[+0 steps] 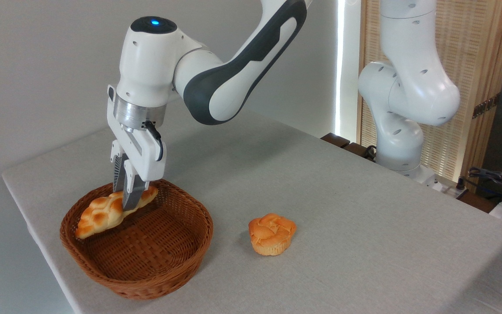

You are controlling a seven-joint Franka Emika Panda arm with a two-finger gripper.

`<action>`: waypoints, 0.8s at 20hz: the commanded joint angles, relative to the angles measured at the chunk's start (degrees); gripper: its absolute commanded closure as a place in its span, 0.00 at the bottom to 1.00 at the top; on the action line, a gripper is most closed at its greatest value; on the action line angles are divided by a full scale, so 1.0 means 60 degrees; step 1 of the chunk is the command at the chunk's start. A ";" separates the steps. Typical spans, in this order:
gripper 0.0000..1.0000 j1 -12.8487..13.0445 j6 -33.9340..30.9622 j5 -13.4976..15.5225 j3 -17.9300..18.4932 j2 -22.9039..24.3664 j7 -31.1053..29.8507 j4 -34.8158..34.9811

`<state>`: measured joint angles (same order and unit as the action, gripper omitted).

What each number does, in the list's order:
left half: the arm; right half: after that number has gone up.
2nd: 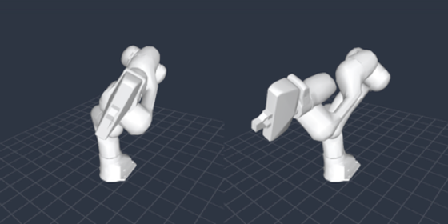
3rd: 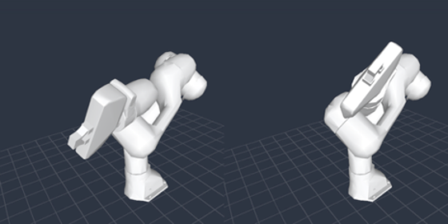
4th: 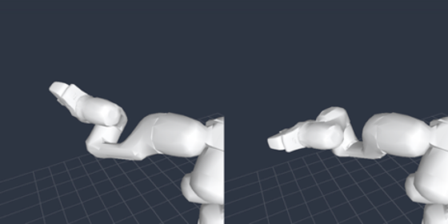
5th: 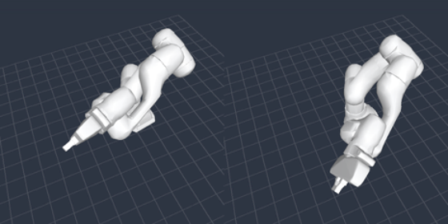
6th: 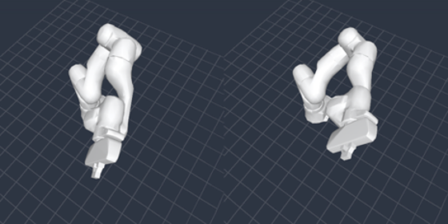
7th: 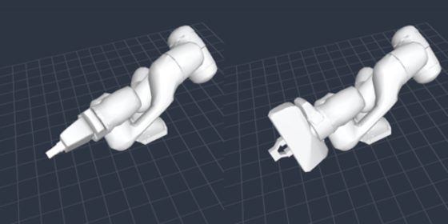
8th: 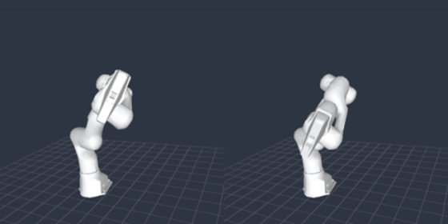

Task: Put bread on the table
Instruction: 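Carry the bread roll out of the basket toward the round bun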

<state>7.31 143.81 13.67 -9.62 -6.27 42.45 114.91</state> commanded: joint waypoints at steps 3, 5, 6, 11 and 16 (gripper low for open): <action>0.66 -0.0046 -0.0660 0.0080 0.0124 0.0663 0.0044 -0.0109; 0.66 -0.0046 -0.1640 0.0065 0.0226 0.1131 0.0073 -0.0109; 0.66 -0.0046 -0.2239 0.0065 0.0227 0.1365 0.0102 -0.0109; 0.65 0.0450 -0.5504 -0.1147 0.1031 0.2523 0.0248 -0.0066; 0.64 0.1096 -0.7298 -0.2351 0.1106 0.2891 0.0264 0.0490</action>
<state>11.29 102.82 2.22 -4.20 9.74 43.48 114.65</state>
